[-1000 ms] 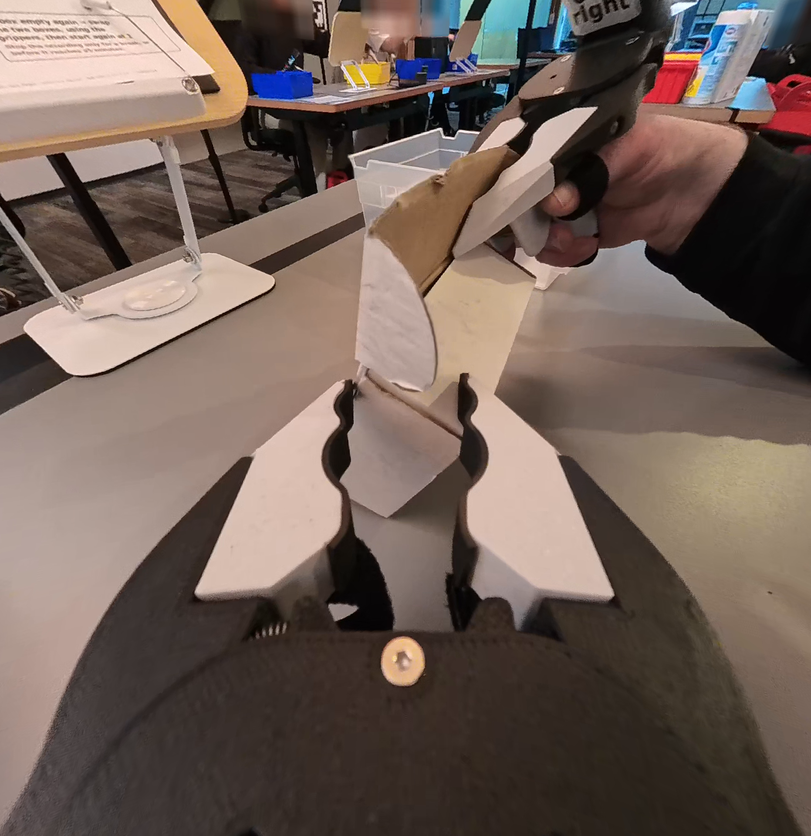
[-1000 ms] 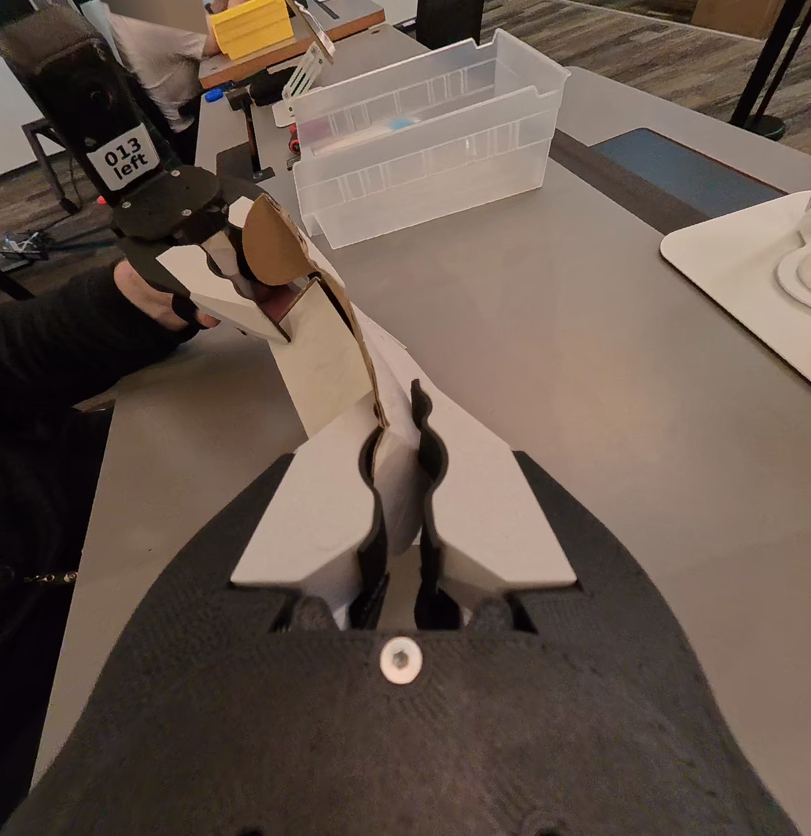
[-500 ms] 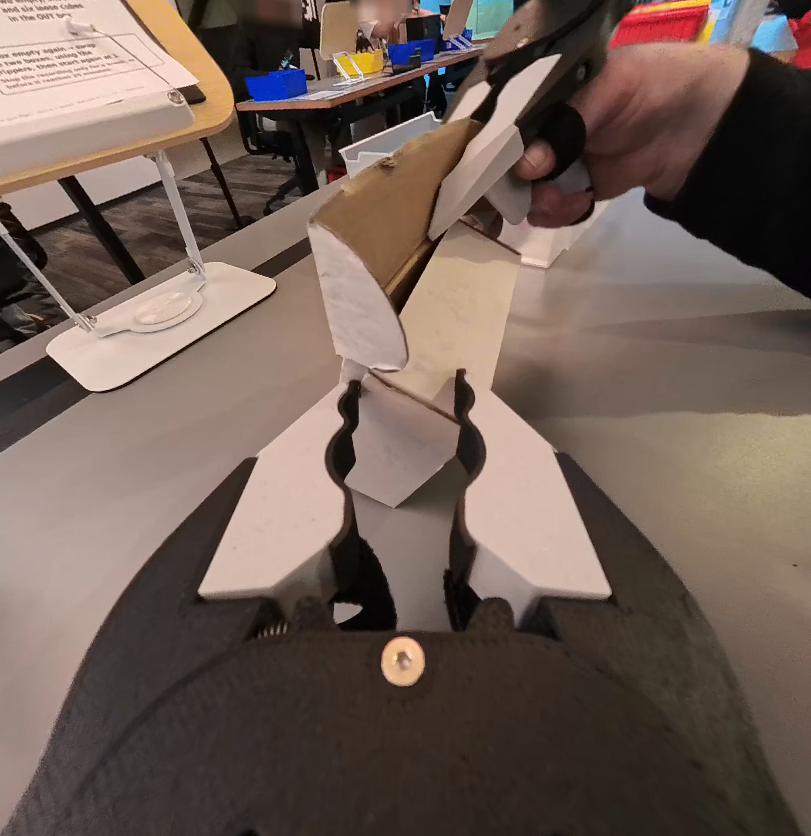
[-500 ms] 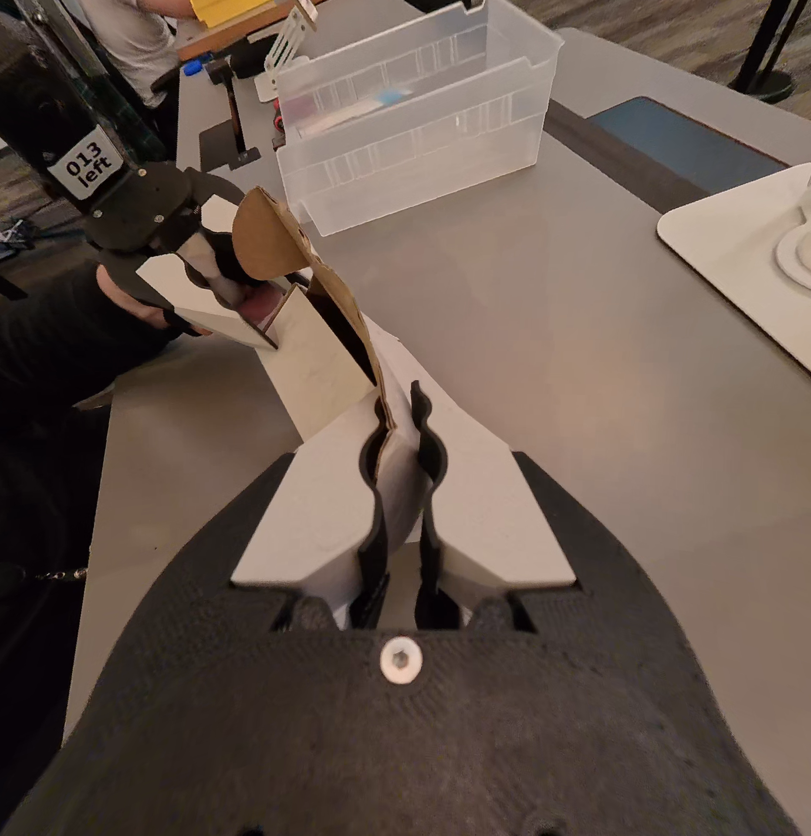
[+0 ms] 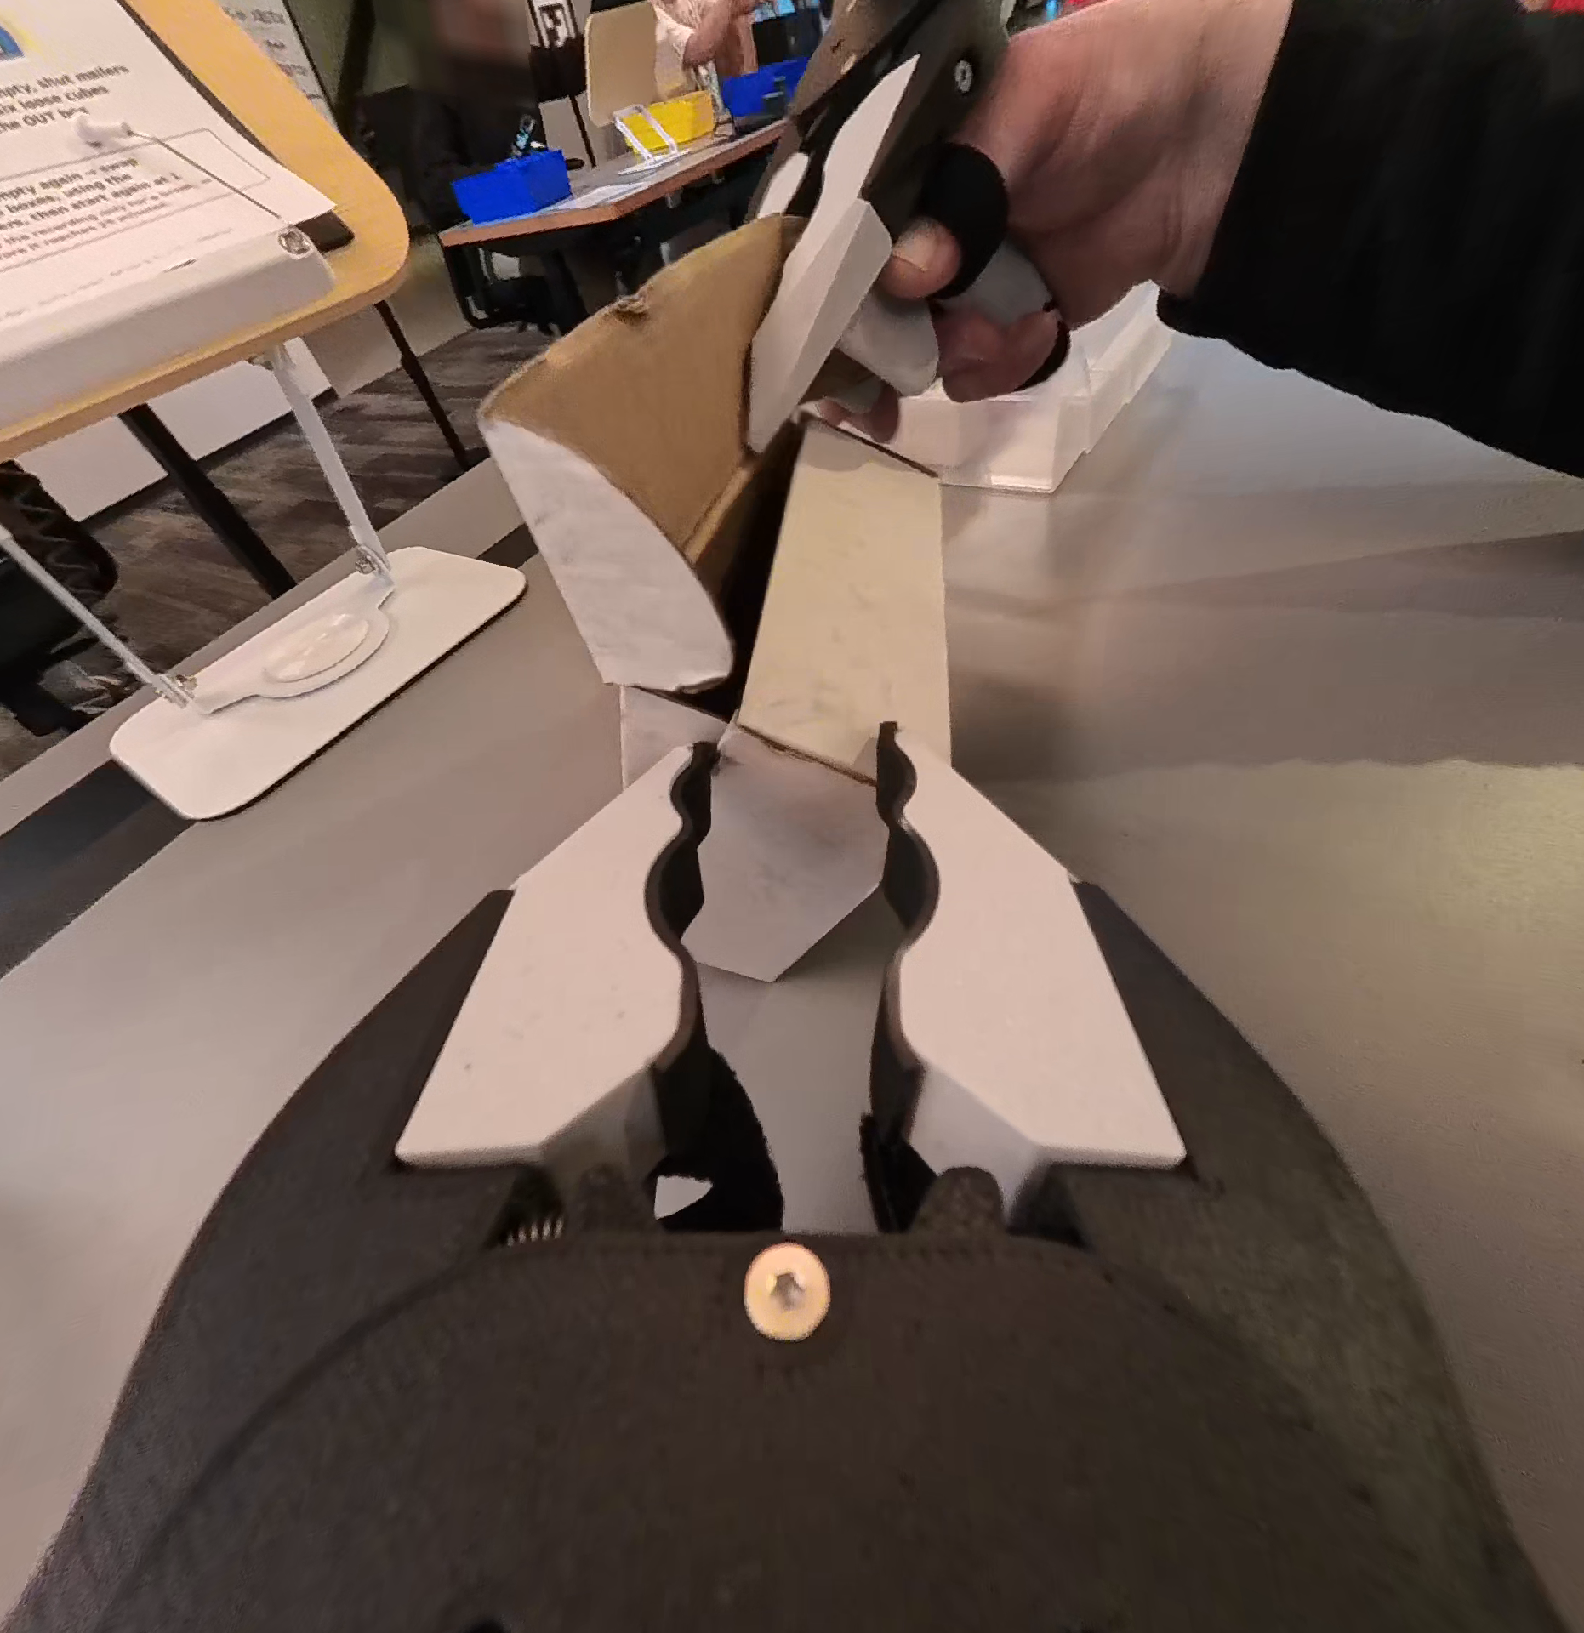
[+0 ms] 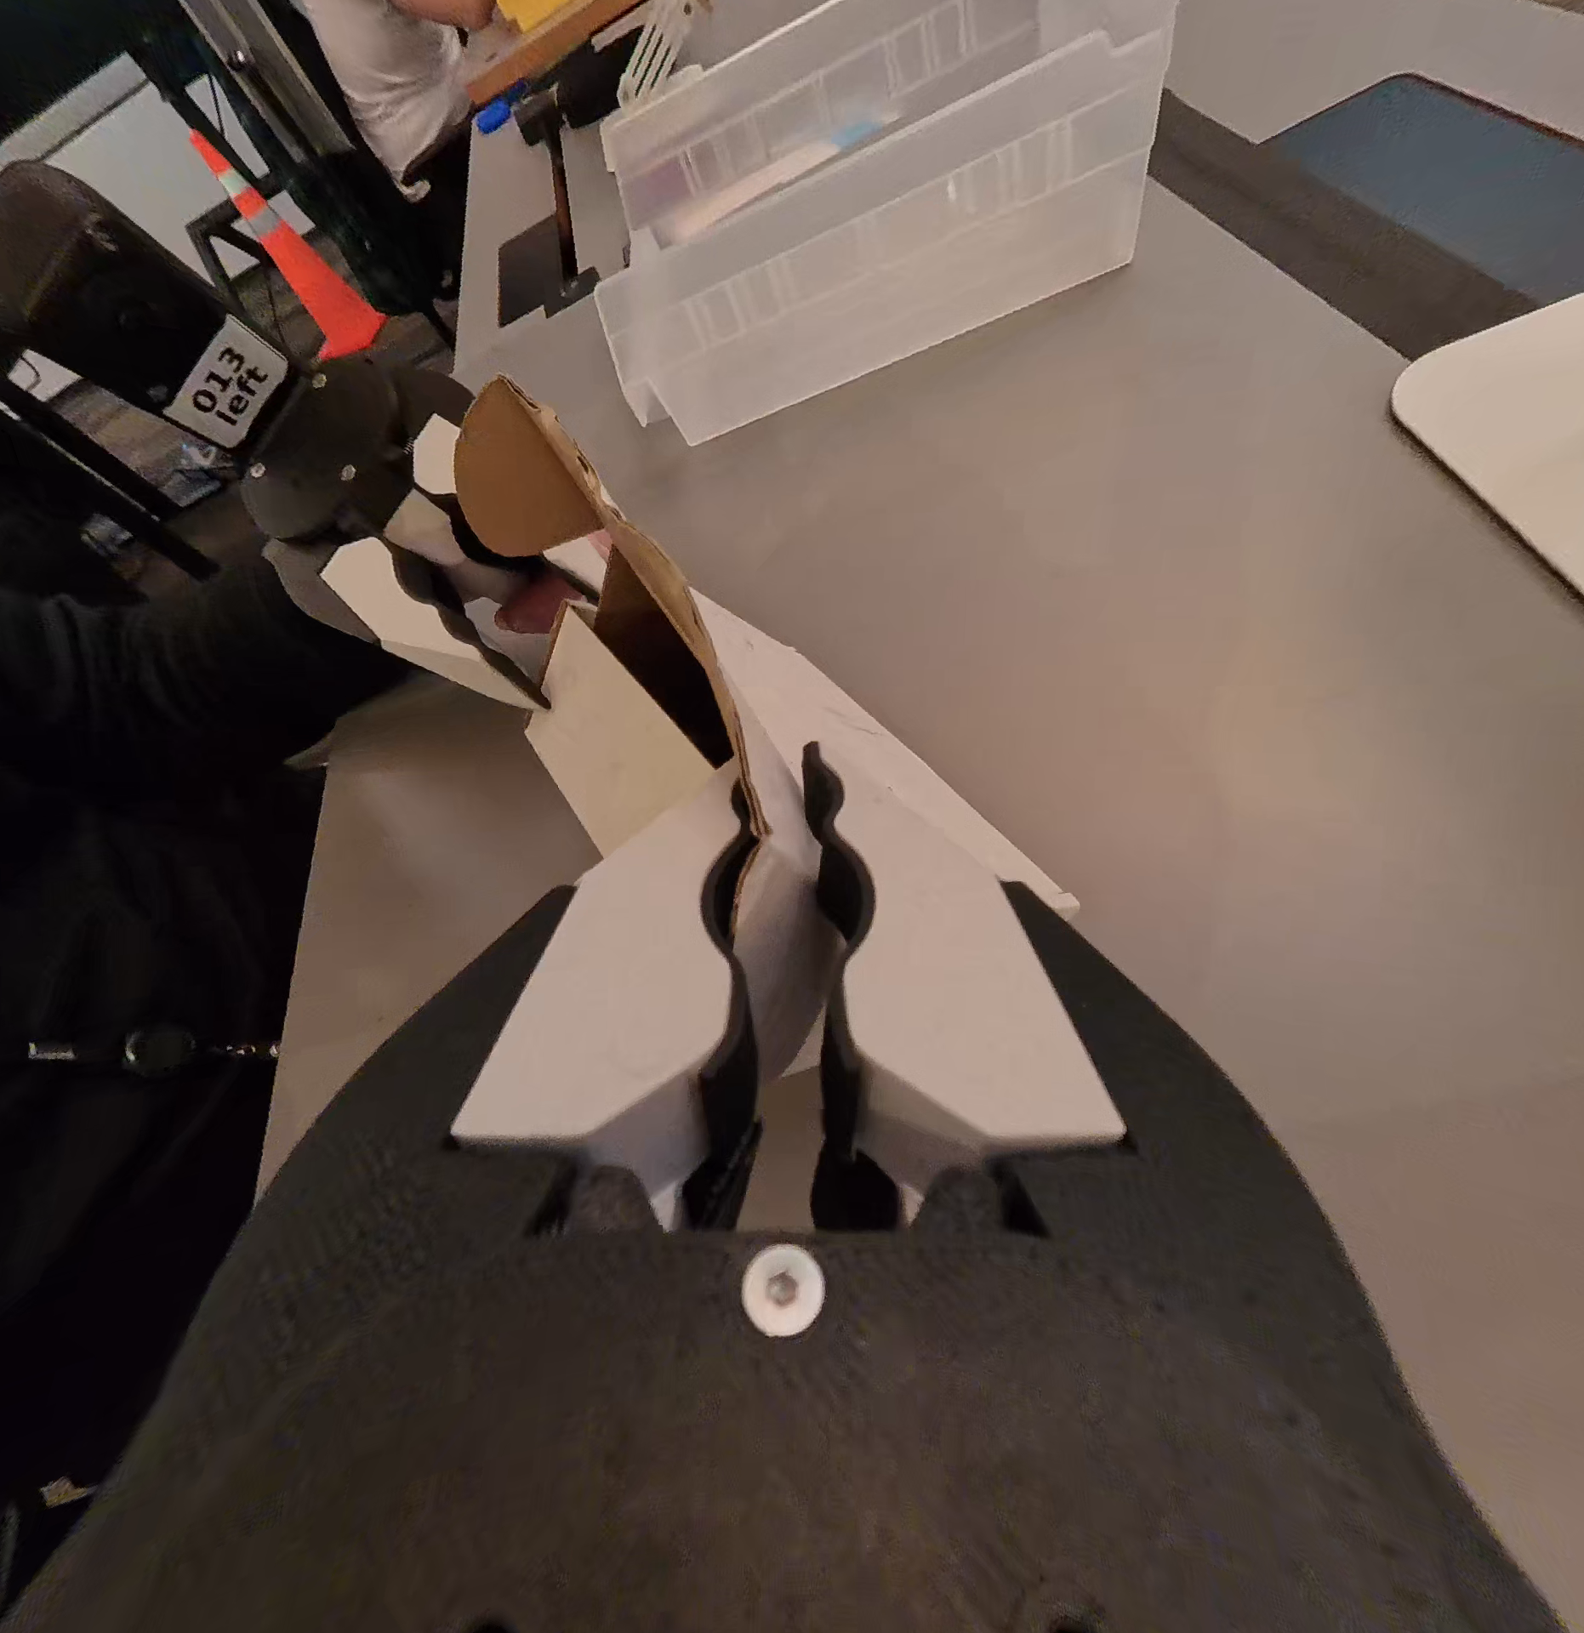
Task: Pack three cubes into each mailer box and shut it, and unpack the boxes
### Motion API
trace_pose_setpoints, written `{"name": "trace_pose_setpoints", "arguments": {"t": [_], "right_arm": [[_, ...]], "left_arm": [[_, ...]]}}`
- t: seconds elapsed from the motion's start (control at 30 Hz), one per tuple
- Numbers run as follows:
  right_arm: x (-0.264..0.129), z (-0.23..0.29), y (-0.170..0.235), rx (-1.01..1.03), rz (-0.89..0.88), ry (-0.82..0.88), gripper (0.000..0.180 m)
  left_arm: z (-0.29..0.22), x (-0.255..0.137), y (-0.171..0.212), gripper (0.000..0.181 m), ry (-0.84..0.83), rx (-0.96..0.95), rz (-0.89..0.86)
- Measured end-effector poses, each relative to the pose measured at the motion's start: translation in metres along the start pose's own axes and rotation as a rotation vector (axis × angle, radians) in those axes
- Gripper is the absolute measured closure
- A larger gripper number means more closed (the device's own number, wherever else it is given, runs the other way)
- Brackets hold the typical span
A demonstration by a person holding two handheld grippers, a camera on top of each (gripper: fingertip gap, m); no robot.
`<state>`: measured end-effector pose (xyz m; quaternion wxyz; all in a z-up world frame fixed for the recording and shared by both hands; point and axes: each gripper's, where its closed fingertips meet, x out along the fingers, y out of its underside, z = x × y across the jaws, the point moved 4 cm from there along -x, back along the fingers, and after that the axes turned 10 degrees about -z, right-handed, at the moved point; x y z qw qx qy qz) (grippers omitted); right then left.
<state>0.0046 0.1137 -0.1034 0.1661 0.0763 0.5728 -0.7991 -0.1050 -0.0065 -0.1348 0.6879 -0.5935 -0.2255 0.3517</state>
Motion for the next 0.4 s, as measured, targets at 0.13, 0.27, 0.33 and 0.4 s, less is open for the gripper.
{"name": "trace_pose_setpoints", "arguments": {"t": [0.13,0.27,0.33,0.4], "right_arm": [[-0.002,-0.005,-0.01,-0.016,-0.016,0.038,0.175],[-0.001,-0.014,-0.024,-0.037,-0.017,0.091,0.175],[0.0,-0.021,-0.032,-0.058,-0.031,0.124,0.175],[0.002,-0.028,-0.039,-0.078,-0.039,0.166,0.175]], "left_arm": [[-0.006,0.001,0.002,0.144,0.018,0.056,0.021],[-0.01,0.0,0.004,0.145,0.042,0.1,0.034],[-0.013,-0.002,0.006,0.15,0.061,0.111,0.047],[-0.018,-0.003,0.009,0.152,0.082,0.151,0.06]]}}
